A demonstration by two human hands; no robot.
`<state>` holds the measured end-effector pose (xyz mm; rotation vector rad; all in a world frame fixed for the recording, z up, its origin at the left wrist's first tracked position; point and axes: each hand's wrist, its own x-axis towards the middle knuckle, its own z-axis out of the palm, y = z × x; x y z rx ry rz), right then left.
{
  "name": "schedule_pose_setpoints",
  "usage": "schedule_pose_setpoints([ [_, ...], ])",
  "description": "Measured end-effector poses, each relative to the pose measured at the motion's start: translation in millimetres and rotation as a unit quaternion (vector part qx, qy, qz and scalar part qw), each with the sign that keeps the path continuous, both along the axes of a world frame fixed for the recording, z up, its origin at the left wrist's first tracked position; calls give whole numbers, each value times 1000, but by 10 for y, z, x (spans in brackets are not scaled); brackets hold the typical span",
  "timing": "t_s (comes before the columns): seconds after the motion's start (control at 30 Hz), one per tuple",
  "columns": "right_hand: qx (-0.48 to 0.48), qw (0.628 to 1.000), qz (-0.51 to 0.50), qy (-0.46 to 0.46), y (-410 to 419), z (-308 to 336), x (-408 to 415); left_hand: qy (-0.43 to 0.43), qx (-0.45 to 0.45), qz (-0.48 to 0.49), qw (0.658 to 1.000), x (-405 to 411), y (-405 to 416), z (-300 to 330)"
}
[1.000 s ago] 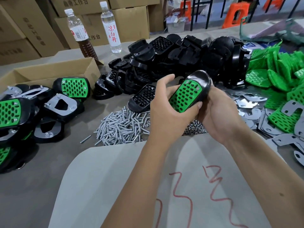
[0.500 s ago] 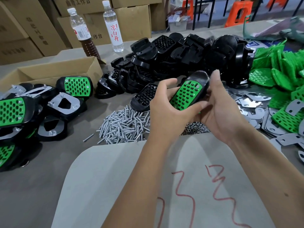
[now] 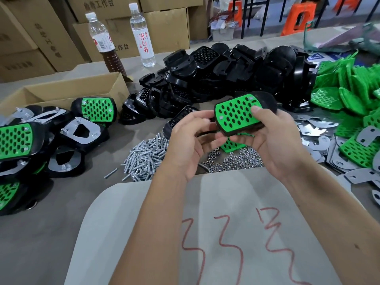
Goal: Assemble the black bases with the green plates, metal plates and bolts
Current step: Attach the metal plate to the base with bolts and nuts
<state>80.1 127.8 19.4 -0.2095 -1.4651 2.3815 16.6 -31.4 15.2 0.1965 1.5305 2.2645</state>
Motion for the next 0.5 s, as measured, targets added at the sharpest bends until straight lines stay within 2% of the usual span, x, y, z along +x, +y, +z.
schedule_pose_setpoints([
  [0.13,32,999,19,1,8,0,11,2,-32,38,999,24,39,-8],
  [0.27,12,999,29,-10,-72,-11,-44,-9,-53,62,997,-3,26,30],
  [0.4,3,999,11,-44,-364,-30,-223,-18,-90,142,986,-69,-94,50],
  [0.47,26,998,2,-54,-528,-15,-355,-9,-105,176,979,-121,-239,74],
  [0.5,66,996,-4,-59,-630,-8,-452,3,-126,205,971,-160,-354,94],
])
